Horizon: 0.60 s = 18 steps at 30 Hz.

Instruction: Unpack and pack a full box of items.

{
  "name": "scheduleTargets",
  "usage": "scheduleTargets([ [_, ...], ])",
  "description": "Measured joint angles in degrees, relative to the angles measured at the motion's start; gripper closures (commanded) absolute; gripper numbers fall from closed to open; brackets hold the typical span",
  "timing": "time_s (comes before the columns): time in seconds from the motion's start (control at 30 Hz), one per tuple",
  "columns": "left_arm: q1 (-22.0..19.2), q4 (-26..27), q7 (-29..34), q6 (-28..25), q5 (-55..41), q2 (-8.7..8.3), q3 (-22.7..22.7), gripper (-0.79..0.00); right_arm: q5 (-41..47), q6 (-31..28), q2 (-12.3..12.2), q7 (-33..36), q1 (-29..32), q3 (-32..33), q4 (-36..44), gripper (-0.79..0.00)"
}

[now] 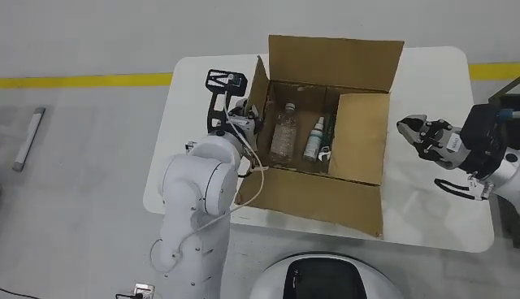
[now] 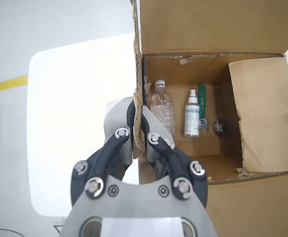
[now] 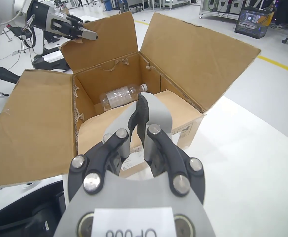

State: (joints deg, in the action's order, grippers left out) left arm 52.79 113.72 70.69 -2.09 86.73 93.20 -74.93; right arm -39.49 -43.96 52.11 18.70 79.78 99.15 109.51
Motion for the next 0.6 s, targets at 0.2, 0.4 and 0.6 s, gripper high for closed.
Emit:
scheduleTargets([
  [0.2, 1.5, -0.4, 1.5, 0.2, 3.5, -0.50, -0.9, -0.785, 0.0, -0.5, -0.1, 1.0, -1.2, -1.7, 0.1, 0.000],
  [0.4, 1.4, -0.4, 0.9, -0.4, 8.1, -1.05, -2.4, -0.785, -0.3, -0.2, -0.1, 1.3, -1.6, -2.7, -0.4, 0.000],
  [0.6, 1.5, -1.9, -0.9, -1.7, 16.9, -1.86, -5.0, -0.785, -0.6, 3.8, 0.1, -0.5, -1.0, -2.0, -1.8, 0.000],
])
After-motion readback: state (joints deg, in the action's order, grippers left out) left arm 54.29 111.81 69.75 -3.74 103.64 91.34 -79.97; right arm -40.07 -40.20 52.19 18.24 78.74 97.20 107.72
